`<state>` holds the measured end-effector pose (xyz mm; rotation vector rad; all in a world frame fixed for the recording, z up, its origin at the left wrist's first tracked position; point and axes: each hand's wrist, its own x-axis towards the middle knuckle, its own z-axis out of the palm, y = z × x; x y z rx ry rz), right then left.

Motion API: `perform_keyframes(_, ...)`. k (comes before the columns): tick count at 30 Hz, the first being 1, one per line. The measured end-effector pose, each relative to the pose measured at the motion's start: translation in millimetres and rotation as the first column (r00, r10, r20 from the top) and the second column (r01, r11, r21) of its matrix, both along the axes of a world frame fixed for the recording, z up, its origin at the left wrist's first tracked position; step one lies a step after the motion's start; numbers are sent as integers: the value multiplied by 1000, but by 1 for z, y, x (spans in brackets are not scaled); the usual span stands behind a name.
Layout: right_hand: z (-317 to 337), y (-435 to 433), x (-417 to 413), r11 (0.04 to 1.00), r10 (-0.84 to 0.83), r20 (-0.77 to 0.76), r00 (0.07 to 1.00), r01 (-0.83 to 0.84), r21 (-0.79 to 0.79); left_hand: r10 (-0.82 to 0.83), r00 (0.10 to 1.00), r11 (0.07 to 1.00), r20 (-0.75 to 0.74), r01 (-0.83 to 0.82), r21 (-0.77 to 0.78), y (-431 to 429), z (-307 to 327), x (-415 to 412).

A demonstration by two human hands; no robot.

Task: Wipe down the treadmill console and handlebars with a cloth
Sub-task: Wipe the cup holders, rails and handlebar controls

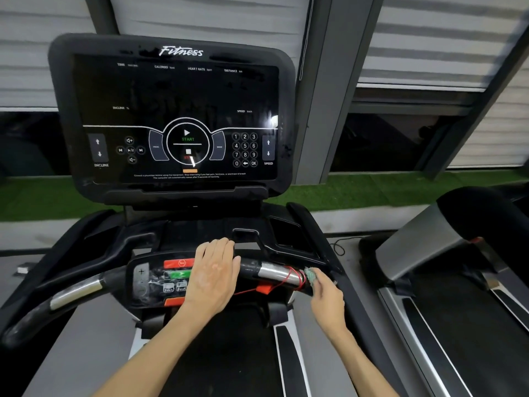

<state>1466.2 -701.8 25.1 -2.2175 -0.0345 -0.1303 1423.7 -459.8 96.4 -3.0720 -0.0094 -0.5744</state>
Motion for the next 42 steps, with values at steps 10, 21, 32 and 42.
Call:
perform_keyframes(10,36,91,-19,903,394,237,888,-326,-281,-15,1000,999,9,15,-43,3,-3,1)
perform_keyframes(21,25,55,-18,964,187,80,979,-167,-209,-15,1000,1000,-27,15,-10,23,-2,-9)
perform_keyframes(32,33,94,-19,833,463,148,874,-373,-408,-69,996,997,-51,68,-27,39,2,-17)
perform_keyframes(42,69,123,-4,877,396,83,915,-349,-329,-118,990,993,80,120,-17,37,2,-19)
